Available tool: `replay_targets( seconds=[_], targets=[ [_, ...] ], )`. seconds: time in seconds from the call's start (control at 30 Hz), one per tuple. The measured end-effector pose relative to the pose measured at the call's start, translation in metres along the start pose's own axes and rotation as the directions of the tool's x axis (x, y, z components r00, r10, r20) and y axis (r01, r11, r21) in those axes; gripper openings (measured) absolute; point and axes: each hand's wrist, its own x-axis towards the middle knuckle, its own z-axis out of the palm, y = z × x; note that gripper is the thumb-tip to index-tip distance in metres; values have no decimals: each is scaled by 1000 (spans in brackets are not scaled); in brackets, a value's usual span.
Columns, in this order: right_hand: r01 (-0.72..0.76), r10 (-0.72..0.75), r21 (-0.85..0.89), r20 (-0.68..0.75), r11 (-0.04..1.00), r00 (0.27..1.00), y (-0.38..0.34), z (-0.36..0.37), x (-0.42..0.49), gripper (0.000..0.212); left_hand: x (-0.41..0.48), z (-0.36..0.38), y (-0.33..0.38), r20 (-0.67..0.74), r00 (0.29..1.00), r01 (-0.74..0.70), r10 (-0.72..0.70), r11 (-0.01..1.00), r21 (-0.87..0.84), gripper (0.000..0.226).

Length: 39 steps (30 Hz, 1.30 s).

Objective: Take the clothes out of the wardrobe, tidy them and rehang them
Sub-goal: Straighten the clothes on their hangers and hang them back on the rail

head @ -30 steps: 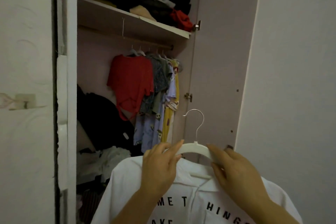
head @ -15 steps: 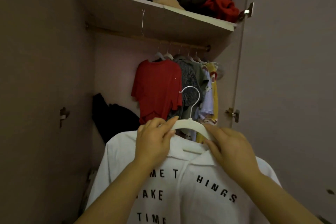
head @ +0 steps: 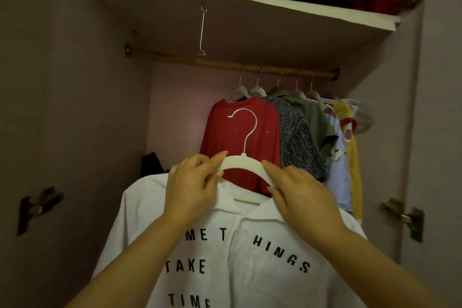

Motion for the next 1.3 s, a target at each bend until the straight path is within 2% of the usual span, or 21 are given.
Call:
replay_targets(
  seconds=[0.2, 0.3, 0.43, 0.63, 0.8, 0.97, 1.1, 1.2, 1.3],
  targets=[
    [27, -24, -40, 70, 999, 997, 21, 72, 64, 44, 62, 49, -68, -27, 999, 37, -38, 999, -21, 41],
    [68, -66, -141, 15, 988, 998, 33, 110, 112, 46, 105, 73, -110, -48, 996, 72, -74, 997, -28, 43],
    [11, 9, -231, 85, 973, 996, 54, 158, 180, 49, 163, 101, -159, -26, 998, 63, -63, 998, -5, 50],
    [-101, 129, -376, 50, 921, 990, 72, 192, 268, 30, 222, 132, -213, -46, 999, -29, 26, 998, -64, 52],
    [-176, 209, -370, 51, 912, 977, 78, 211, 320, 21, 245, 150, -241, -15, 1000, -21, 20, 999, -51, 57],
    [-227, 301, -410, 123, 883, 946, 76, 237, 328, 28, 245, 161, -263, 35, 999, 14, -14, 1000, -15, 58],
    [-194, 277, -439, 134, 877, 951, 68, 259, 306, 42, 227, 167, -273, 86, 996, 32, -33, 999, 5, 58],
    [-214, 268, -366, 104, 905, 958, 59, 263, 294, 35, 210, 166, -272, 141, 989, 48, -51, 999, 20, 58],
    [-125, 191, -405, 126, 906, 974, 53, 265, 275, 40, 196, 159, -263, 174, 982, 62, -70, 997, 55, 58]
  ],
)
